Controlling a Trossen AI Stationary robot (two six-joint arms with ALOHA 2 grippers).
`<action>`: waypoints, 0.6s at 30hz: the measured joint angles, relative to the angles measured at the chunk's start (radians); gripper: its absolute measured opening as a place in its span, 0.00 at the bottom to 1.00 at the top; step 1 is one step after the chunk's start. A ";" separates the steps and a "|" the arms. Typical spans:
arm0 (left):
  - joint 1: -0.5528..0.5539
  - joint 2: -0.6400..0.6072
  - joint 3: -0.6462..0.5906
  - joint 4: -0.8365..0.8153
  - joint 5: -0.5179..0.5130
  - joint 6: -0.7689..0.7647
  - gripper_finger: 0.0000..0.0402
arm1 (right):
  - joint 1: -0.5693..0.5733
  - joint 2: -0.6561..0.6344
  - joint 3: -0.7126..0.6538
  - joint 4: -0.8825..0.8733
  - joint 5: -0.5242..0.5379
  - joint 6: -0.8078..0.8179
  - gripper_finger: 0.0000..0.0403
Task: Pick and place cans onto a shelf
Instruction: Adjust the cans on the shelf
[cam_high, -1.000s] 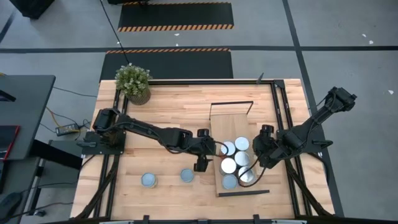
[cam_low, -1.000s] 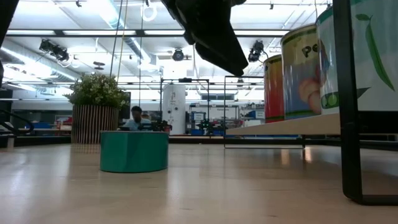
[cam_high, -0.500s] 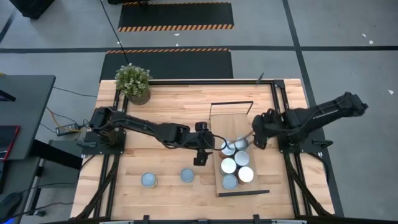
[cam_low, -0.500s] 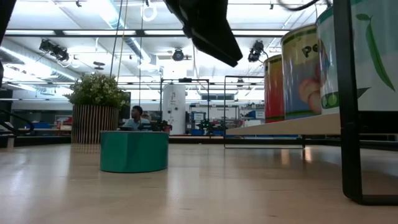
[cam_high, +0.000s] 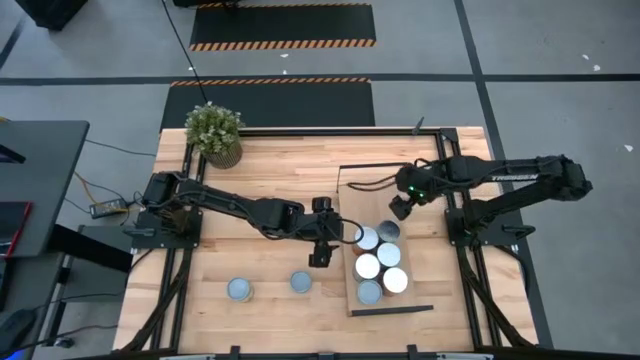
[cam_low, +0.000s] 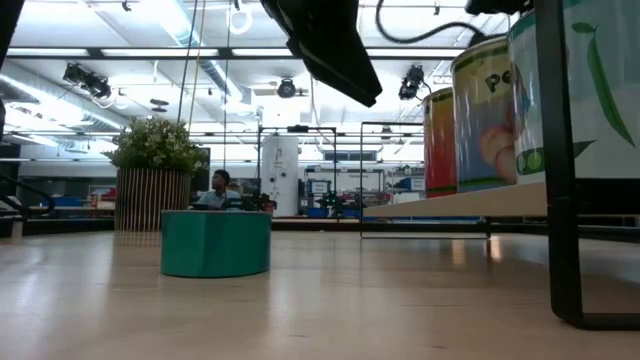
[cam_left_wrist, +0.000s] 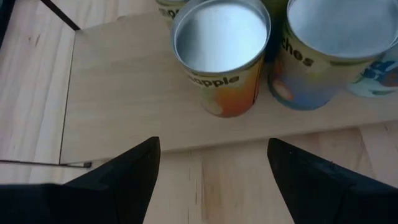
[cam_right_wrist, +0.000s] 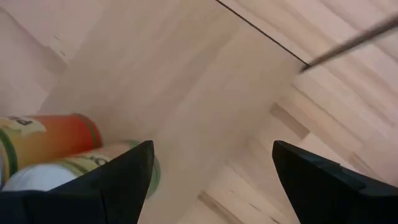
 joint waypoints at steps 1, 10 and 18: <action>0.000 -0.001 0.000 -0.004 -0.005 0.002 0.75 | -0.014 0.012 0.005 0.007 -0.020 -0.014 0.83; 0.000 -0.003 0.000 -0.012 -0.014 0.009 0.75 | -0.045 0.178 0.017 0.056 -0.141 -0.113 0.83; 0.000 -0.003 0.000 -0.029 -0.014 -0.003 0.75 | -0.020 0.204 0.017 0.082 -0.161 -0.131 0.83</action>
